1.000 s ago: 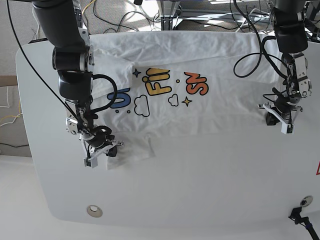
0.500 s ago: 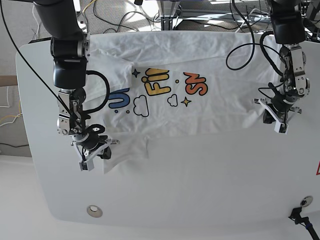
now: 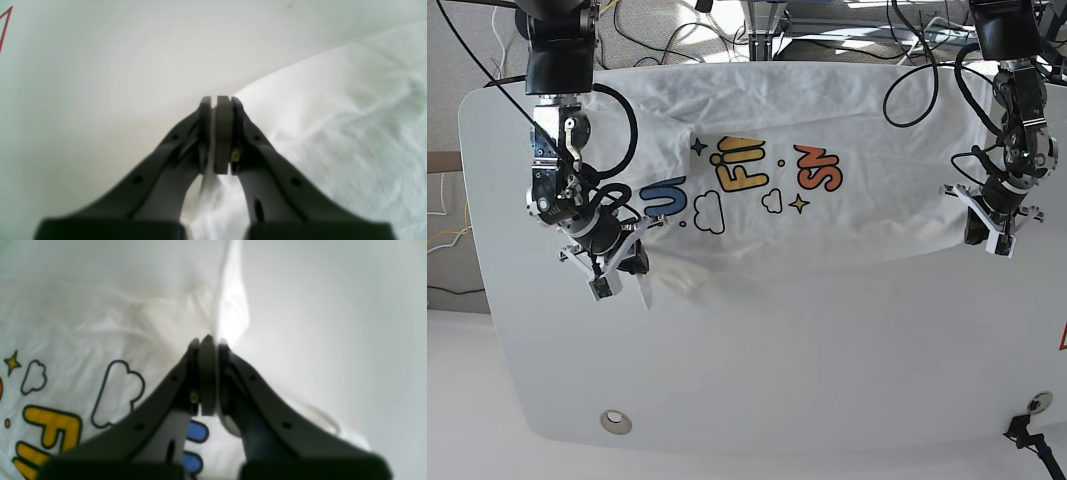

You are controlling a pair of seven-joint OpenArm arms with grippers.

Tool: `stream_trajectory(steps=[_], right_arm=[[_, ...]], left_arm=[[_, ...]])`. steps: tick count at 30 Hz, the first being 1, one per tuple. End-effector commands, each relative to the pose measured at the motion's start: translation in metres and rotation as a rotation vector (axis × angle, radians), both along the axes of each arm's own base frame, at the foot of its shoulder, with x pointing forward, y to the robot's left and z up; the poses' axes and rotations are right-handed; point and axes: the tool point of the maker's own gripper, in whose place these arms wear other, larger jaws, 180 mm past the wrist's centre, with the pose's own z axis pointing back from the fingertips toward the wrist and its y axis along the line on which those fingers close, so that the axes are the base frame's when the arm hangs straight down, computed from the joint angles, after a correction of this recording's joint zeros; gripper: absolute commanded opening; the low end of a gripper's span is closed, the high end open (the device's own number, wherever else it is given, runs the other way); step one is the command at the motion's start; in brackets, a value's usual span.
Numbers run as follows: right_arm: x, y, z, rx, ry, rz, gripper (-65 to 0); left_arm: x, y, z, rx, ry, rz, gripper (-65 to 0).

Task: Fold the T-shirt properly
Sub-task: 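Fold the hem over toward the collar with both grippers and release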

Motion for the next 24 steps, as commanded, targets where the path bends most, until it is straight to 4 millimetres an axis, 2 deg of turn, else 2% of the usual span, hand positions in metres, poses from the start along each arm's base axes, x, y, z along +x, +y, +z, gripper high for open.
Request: stream_trajectory(steps=[1,5,10,16,24], right_arm=[[0.008,-0.006,0.024,-0.013,-0.067,-0.004,-65.0],[-0.004,-0.033,0.026,-0.026,-0.046,-0.075,-65.0],[-0.027,-0.046,0.017,-0.051,-0.007,-0.099,-65.0],[-0.058,-0.051,-0.001,-0.086,0.050,-0.083,-65.0],[-0.079,-0.048,-0.007,-0.105,0.072,-0.066,-65.0]], left_arm=[[0.010,0.009,0.027,0.019,-0.083,0.008,-65.0],[0.002,0.026,0.041,0.035,-0.117,0.053,-65.0],[-0.003,0.041,0.045,0.044,-0.126,0.093,-65.0],[-0.025,0.041,0.026,0.048,-0.063,0.092,-65.0],[-0.050,0.025,0.031,0.090,-0.051,0.032,-65.0]])
